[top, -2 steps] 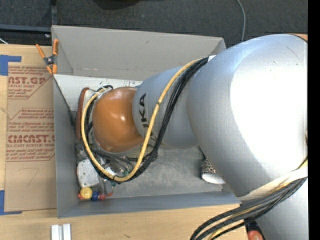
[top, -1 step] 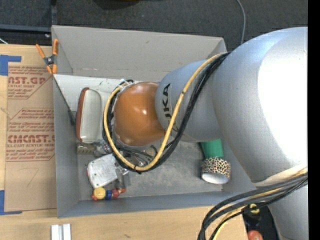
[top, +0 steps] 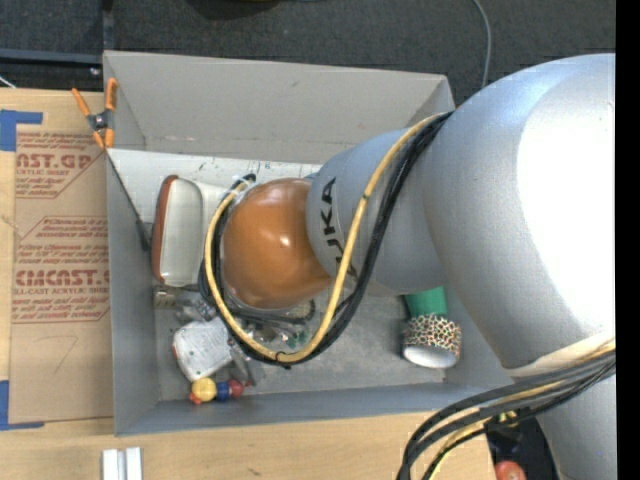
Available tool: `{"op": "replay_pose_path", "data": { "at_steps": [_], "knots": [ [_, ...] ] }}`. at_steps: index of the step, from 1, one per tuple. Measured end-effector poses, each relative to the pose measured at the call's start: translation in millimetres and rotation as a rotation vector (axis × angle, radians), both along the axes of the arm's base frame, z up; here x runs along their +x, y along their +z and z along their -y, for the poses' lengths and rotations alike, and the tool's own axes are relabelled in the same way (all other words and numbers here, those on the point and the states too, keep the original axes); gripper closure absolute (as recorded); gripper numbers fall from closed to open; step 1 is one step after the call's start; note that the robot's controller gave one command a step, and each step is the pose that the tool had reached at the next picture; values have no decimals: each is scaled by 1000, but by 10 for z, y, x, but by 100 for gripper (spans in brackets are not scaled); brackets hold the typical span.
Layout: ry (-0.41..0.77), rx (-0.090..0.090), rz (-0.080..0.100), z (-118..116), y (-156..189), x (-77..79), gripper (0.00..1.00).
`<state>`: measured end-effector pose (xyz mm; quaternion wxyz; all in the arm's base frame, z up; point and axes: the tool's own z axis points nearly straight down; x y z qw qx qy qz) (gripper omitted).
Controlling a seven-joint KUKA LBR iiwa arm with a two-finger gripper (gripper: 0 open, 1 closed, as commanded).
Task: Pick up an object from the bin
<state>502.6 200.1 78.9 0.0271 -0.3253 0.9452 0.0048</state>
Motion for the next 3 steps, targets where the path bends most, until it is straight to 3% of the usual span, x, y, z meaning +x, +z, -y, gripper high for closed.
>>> {"op": "replay_pose_path", "data": {
  "at_steps": [1,2,3],
  "knots": [
    [61,-5,-7,-18,141,-35,0],
    [168,-7,4,-209,262,96,0],
    [119,3,3,-185,-37,87,100]
  ]
}}
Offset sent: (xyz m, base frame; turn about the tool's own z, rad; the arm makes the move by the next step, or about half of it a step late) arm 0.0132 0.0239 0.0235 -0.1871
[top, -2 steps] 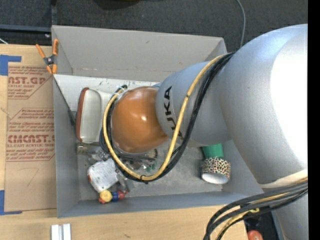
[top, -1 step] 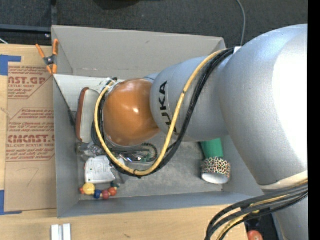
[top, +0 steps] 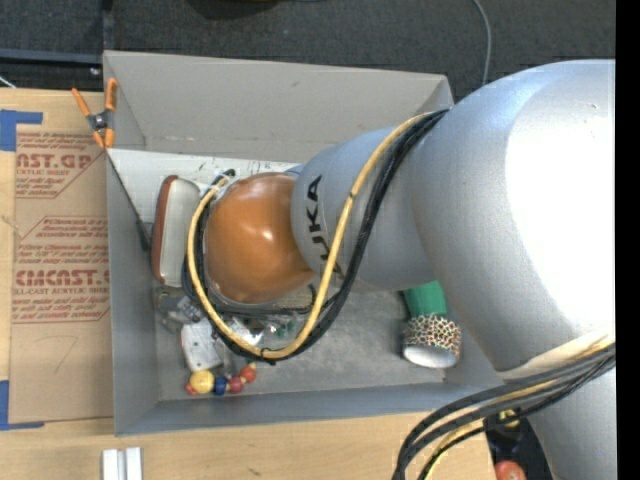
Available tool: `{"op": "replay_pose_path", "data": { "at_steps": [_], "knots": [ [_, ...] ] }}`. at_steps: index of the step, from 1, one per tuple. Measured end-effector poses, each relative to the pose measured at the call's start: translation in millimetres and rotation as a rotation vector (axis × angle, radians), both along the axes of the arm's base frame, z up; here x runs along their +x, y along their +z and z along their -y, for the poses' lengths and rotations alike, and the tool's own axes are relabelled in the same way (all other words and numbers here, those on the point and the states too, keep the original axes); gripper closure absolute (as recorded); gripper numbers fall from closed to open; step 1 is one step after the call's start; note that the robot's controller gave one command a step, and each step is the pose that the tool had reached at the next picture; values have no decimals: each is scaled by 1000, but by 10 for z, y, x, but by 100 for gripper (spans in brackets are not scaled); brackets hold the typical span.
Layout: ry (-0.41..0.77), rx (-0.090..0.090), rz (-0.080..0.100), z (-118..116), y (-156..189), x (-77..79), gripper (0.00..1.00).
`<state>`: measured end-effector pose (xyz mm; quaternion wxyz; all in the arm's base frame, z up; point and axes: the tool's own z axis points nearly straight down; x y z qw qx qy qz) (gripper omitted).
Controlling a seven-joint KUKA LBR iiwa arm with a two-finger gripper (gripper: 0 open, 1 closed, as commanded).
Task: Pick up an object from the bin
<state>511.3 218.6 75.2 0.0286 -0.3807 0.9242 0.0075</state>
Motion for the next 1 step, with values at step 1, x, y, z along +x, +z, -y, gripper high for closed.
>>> {"op": "replay_pose_path", "data": {
  "at_steps": [1],
  "knots": [
    [0,0,0,0,0,0,100]
  ]
}}
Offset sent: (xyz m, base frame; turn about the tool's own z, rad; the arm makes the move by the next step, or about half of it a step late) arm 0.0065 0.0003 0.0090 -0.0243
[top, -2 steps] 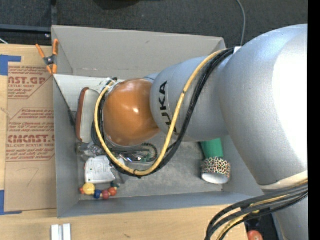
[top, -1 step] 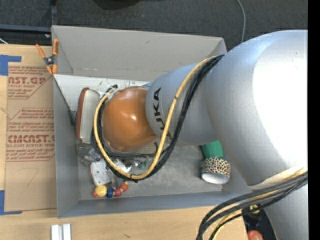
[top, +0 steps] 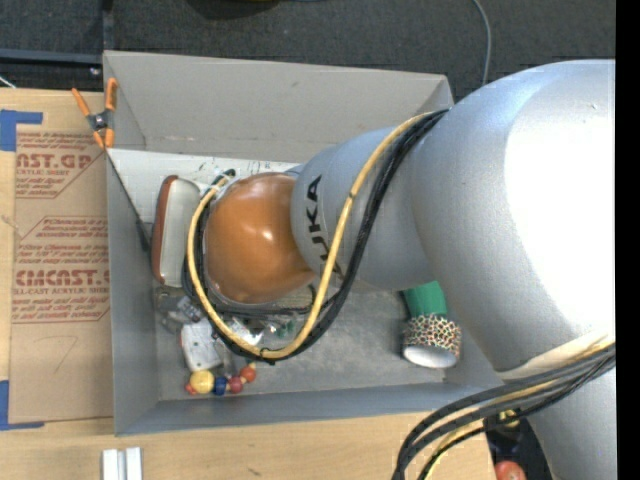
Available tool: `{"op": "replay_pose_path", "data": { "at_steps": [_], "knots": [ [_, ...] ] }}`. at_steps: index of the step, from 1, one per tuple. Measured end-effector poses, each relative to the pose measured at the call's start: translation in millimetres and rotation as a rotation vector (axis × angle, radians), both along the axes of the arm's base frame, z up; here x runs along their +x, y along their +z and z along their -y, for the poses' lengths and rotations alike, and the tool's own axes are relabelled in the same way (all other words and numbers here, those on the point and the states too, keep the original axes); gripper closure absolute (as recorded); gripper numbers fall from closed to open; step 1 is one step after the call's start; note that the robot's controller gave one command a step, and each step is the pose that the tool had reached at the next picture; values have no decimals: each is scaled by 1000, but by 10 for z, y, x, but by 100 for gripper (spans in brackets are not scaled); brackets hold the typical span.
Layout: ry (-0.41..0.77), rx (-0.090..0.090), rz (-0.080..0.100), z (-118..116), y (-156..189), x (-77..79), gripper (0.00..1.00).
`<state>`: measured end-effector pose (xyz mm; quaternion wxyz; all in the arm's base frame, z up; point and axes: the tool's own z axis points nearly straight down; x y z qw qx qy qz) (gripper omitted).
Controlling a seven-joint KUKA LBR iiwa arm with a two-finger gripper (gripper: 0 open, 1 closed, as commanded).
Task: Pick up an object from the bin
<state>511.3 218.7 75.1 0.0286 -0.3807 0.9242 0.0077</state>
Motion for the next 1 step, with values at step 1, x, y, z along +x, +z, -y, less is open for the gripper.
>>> {"op": "replay_pose_path", "data": {
  "at_steps": [1],
  "knots": [
    [9,-1,-2,-4,21,12,100]
  ]
}}
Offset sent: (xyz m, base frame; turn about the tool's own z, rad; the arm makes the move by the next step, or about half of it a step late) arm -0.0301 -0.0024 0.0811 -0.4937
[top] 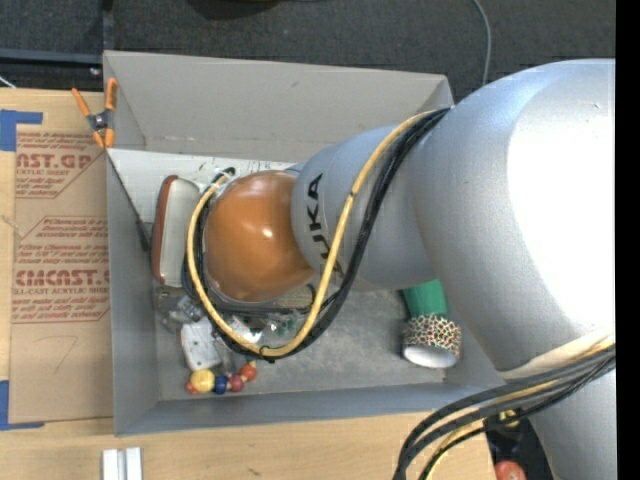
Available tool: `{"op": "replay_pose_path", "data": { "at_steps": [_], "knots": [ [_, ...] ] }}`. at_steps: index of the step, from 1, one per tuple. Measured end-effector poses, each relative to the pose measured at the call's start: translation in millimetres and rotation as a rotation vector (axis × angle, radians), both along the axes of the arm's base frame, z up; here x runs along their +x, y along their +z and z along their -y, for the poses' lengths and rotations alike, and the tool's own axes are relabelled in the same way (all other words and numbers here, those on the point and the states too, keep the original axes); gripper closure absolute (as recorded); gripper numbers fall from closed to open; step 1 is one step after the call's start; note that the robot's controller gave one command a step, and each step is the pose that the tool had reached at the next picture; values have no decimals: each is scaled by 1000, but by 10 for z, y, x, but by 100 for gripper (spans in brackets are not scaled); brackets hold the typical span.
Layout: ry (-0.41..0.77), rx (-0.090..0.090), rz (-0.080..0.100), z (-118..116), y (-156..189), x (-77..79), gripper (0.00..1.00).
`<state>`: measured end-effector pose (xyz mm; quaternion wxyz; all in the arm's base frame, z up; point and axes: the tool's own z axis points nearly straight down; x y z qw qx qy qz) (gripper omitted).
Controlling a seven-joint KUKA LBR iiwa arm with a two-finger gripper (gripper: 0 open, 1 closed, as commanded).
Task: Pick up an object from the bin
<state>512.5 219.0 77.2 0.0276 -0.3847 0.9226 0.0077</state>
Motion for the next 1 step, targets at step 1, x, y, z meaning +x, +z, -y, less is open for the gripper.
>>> {"op": "replay_pose_path", "data": {
  "at_steps": [1],
  "knots": [
    [335,-15,10,14,482,-187,100]
  ]
}}
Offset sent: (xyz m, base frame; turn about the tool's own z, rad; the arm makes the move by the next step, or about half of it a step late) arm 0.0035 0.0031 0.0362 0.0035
